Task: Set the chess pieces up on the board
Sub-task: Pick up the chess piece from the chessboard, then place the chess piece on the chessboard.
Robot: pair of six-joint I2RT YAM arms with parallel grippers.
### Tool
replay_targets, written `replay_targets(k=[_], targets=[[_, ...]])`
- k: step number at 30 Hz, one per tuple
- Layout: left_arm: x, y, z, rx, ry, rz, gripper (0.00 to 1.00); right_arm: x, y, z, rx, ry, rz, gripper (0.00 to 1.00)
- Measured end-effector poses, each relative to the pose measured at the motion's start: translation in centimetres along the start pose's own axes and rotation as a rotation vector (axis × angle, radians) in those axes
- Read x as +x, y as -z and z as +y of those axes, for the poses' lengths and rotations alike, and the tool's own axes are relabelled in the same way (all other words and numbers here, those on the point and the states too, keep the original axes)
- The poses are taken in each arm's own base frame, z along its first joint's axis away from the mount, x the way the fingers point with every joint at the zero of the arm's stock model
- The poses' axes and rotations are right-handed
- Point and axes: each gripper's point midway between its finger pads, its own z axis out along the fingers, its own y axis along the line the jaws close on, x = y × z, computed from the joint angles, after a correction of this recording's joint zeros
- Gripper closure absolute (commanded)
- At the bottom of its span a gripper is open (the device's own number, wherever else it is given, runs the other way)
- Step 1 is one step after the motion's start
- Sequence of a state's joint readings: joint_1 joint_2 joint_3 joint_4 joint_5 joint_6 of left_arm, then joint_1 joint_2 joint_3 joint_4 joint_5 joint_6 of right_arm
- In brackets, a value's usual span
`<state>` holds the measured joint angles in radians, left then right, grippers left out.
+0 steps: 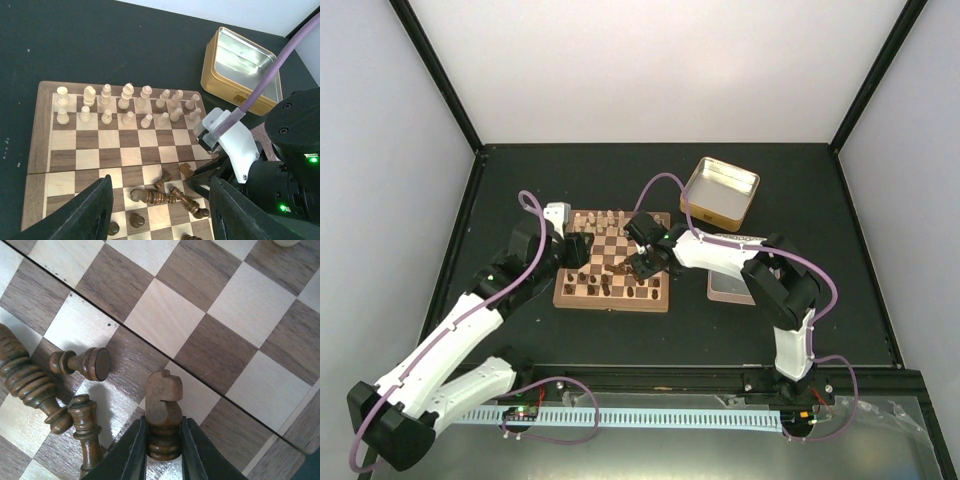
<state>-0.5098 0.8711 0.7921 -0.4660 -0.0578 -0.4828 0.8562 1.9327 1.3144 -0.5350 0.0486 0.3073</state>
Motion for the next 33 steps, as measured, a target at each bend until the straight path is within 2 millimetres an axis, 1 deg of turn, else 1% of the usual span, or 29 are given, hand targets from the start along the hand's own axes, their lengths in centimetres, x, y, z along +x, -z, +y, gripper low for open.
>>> replay_targets(k=[3, 6, 9, 12, 14, 16, 19, 21, 22, 24, 28, 33], targets=[[0.3, -0.3, 0.0, 0.008, 0.020, 0.013, 0.45, -0.2, -0.1, -0.2, 0.013, 0.018, -0.010, 0.89], [0.7, -0.7, 0.2, 0.011, 0.048, 0.031, 0.44, -0.5, -0.2, -0.5, 0.027, 0.032, -0.034, 0.89], [0.7, -0.8, 0.5, 0.017, 0.084, 0.039, 0.44, -1.0, -0.2, -0.6, 0.028, 0.051, -0.096, 0.89], [0.6, -0.8, 0.7, 0.043, 0.122, 0.039, 0.42, -0.6, 0.5, -0.9, 0.020, 0.073, -0.161, 0.89], [0.7, -0.7, 0.5, 0.075, 0.141, 0.049, 0.40, -0.9, 1.8, -0.8, 0.004, 0.085, -0.224, 0.89], [0.6, -0.6, 0.0, 0.116, 0.153, 0.058, 0.40, -2.1, 3.7, -0.4, -0.027, 0.098, -0.319, 0.89], [0.5, -0.4, -1.2, 0.203, 0.161, 0.078, 0.36, -4.1, 7.7, 1.0, -0.114, 0.125, -0.483, 0.88], [0.6, 0.0, -2.4, 0.277, 0.153, 0.101, 0.33, -4.9, 10.3, 2.2, -0.190, 0.157, -0.576, 0.88], [0.7, 0.1, -2.9, 0.304, 0.145, 0.110, 0.32, -5.0, 11.3, 2.7, -0.221, 0.169, -0.609, 0.88], [1.0, 0.5, -4.0, 0.368, 0.129, 0.137, 0.31, -5.0, 13.3, 3.8, -0.293, 0.198, -0.670, 0.87], [1.2, 1.3, -6.0, 0.488, 0.090, 0.184, 0.31, -4.3, 15.9, 6.1, -0.443, 0.263, -0.715, 0.87], [2.0, 1.5, -7.2, 0.573, 0.082, 0.241, 0.41, -3.8, 18.1, 7.7, -0.554, 0.311, -0.742, 0.86]])
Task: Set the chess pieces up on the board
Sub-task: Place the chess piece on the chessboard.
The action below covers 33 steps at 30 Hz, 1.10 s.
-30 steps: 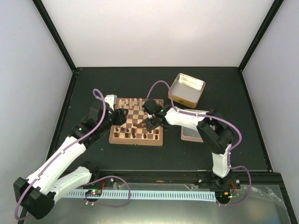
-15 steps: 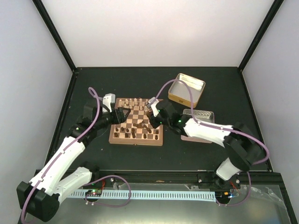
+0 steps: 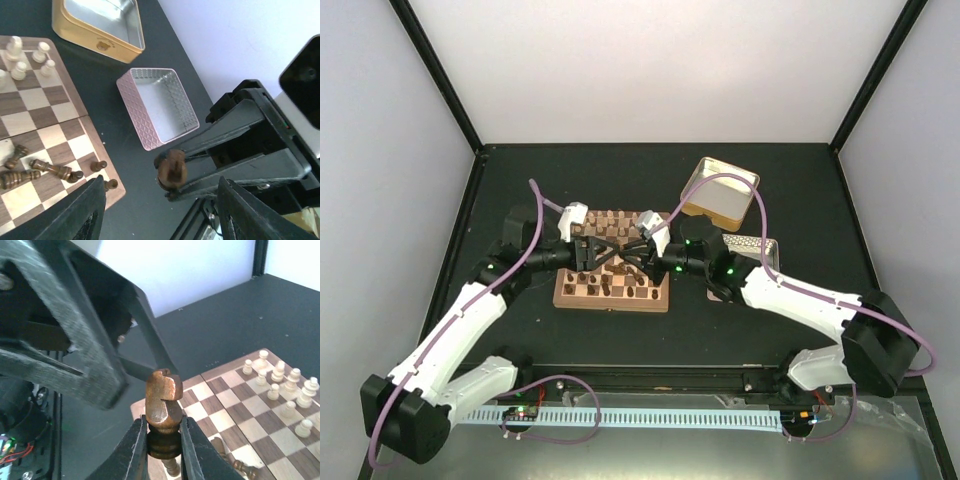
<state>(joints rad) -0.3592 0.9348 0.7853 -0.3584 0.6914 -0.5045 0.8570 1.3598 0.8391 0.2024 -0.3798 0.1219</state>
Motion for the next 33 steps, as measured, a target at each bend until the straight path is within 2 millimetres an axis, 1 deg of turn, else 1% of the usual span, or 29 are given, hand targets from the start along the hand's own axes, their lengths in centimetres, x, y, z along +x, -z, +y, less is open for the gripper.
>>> replay_targets(k=[3, 8, 10, 11, 14, 17, 18, 20, 22, 23, 24, 27, 28, 31, 32, 33], targets=[[0.2, -0.4, -0.4, 0.037, 0.018, 0.035, 0.51, -0.5, 0.3, 0.8, -0.037, 0.007, -0.013, 0.86], [-0.1, -0.8, -1.5, 0.101, 0.029, 0.066, 0.76, -0.4, 0.4, 1.8, -0.092, 0.006, -0.005, 0.86], [-0.1, -0.9, -1.7, 0.115, 0.032, 0.076, 0.85, -0.3, 0.5, 1.9, -0.103, 0.003, -0.003, 0.86], [0.0, -0.9, -1.8, 0.123, 0.032, 0.082, 0.88, -0.3, 0.5, 2.0, -0.105, 0.001, -0.003, 0.86], [0.2, -1.0, -1.9, 0.132, 0.035, 0.091, 0.91, -0.4, 0.5, 2.1, -0.110, -0.008, -0.003, 0.85], [0.2, -0.9, -1.8, 0.132, 0.037, 0.093, 0.91, -0.4, 0.5, 2.1, -0.110, -0.014, -0.002, 0.85], [0.2, -0.9, -1.8, 0.134, 0.035, 0.093, 0.90, -0.4, 0.5, 2.1, -0.110, -0.016, -0.001, 0.84], [0.2, -0.9, -1.8, 0.133, 0.034, 0.093, 0.83, -0.3, 0.3, 2.0, -0.109, -0.027, 0.003, 0.84], [0.3, -0.8, -1.7, 0.136, 0.037, 0.098, 0.80, -0.4, 0.1, 1.9, -0.109, -0.033, 0.004, 0.84], [0.3, -0.8, -1.7, 0.136, 0.036, 0.098, 0.81, -0.3, 0.1, 1.9, -0.109, -0.037, 0.006, 0.84], [0.3, -0.9, -1.7, 0.139, 0.039, 0.102, 0.83, -0.2, 0.0, 1.9, -0.110, -0.039, 0.009, 0.84], [0.5, -1.0, -1.5, 0.139, 0.049, 0.111, 0.96, 0.0, -0.1, 1.9, -0.110, -0.043, 0.016, 0.82], [0.5, -1.0, -1.4, 0.135, 0.054, 0.114, 0.98, 0.1, -0.2, 1.8, -0.110, -0.045, 0.018, 0.82], [0.5, -1.0, -1.1, 0.130, 0.055, 0.114, 0.98, 0.1, -0.2, 1.8, -0.108, -0.055, 0.021, 0.75], [0.6, -1.0, -1.1, 0.130, 0.057, 0.116, 0.98, 0.1, -0.2, 1.8, -0.108, -0.058, 0.021, 0.72], [0.6, -1.0, -1.2, 0.133, 0.058, 0.118, 0.98, 0.1, -0.2, 1.8, -0.105, -0.063, 0.022, 0.66]])
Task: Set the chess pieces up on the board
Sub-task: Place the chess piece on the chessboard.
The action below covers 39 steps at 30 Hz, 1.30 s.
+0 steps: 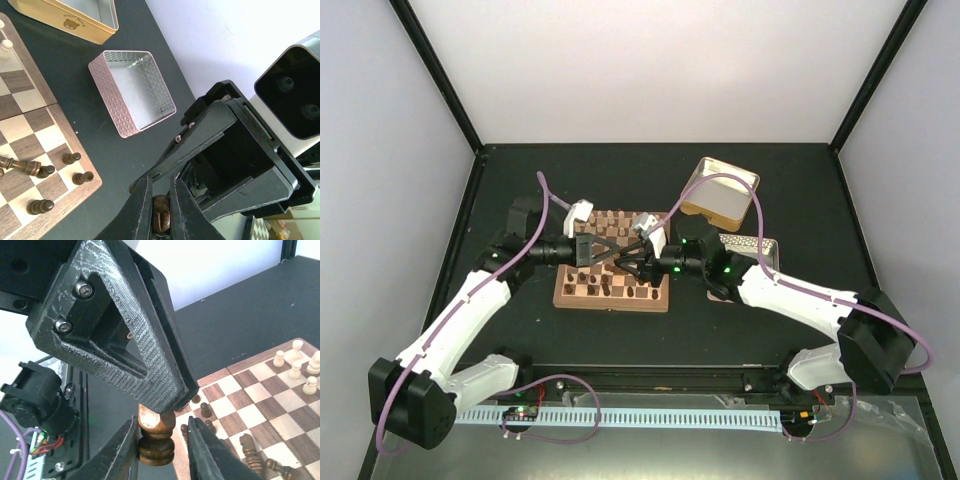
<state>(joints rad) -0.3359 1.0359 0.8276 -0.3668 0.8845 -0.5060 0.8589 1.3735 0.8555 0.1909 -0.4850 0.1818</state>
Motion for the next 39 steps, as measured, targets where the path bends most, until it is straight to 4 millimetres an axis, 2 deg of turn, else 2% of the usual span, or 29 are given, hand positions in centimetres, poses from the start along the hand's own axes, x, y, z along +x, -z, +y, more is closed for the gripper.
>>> replay_targets(k=[2, 5, 9, 12, 16, 22, 30, 39], targets=[[0.1, 0.0, 0.0, -0.002, 0.002, 0.001, 0.98, 0.1, 0.0, -0.2, 0.014, -0.013, 0.003, 0.54], [0.3, 0.0, 0.6, -0.040, 0.011, 0.000, 0.98, 0.3, 0.0, -0.9, 0.048, -0.037, 0.014, 0.44], [0.0, 0.8, 3.4, -0.221, 0.029, -0.056, 0.98, 1.0, 0.1, -1.7, 0.096, -0.078, 0.030, 0.35], [-0.2, 2.1, 5.9, -0.383, 0.040, -0.118, 0.98, 2.1, 0.7, -2.0, 0.124, -0.118, 0.045, 0.34], [0.5, 4.3, 9.2, -0.592, 0.056, -0.177, 0.98, 3.3, 1.3, -2.5, 0.163, -0.177, 0.061, 0.34], [2.7, 5.9, 12.2, -0.784, 0.054, -0.177, 0.98, 4.0, 1.6, -3.7, 0.235, -0.258, 0.065, 0.34], [6.9, 5.6, 15.5, -0.865, 0.079, -0.094, 0.99, 4.0, 1.7, -4.4, 0.279, -0.315, 0.051, 0.34], [7.6, 4.5, 16.3, -0.843, 0.062, -0.106, 0.99, 4.1, 1.7, -4.7, 0.295, -0.333, 0.048, 0.34]])
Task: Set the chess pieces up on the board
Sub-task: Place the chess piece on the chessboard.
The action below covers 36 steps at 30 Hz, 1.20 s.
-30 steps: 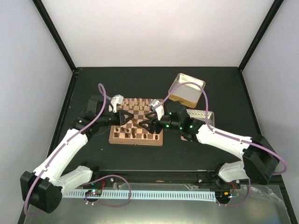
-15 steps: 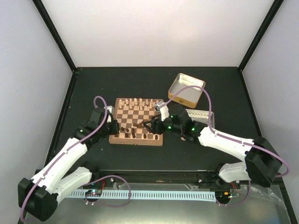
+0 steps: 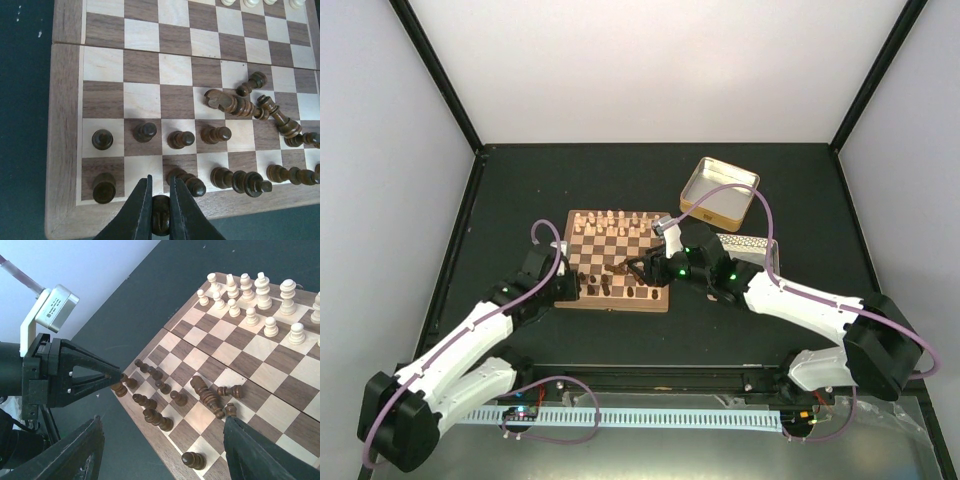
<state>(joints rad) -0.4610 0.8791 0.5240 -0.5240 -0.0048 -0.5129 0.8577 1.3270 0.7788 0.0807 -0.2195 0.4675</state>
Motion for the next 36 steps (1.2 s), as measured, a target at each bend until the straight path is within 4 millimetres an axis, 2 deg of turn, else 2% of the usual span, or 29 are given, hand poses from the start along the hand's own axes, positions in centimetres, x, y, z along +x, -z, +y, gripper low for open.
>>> replay_targets(k=[8, 20, 27, 36], targets=[[-0.3, -1.1, -0.2, 0.003, -0.010, -0.024, 0.96, 0.1, 0.0, -0.1, 0.003, -0.008, 0.002, 0.34], [1.0, -2.6, 0.6, -0.014, -0.048, -0.017, 0.92, 0.6, -0.3, -0.4, 0.012, -0.013, 0.023, 0.34], [0.9, -2.7, 0.6, -0.010, -0.071, -0.036, 0.92, 0.8, -0.3, -0.5, 0.015, -0.014, 0.029, 0.34], [0.7, -2.9, 0.8, -0.025, -0.080, -0.042, 0.86, 0.7, -0.3, -0.5, 0.015, -0.014, 0.029, 0.34]])
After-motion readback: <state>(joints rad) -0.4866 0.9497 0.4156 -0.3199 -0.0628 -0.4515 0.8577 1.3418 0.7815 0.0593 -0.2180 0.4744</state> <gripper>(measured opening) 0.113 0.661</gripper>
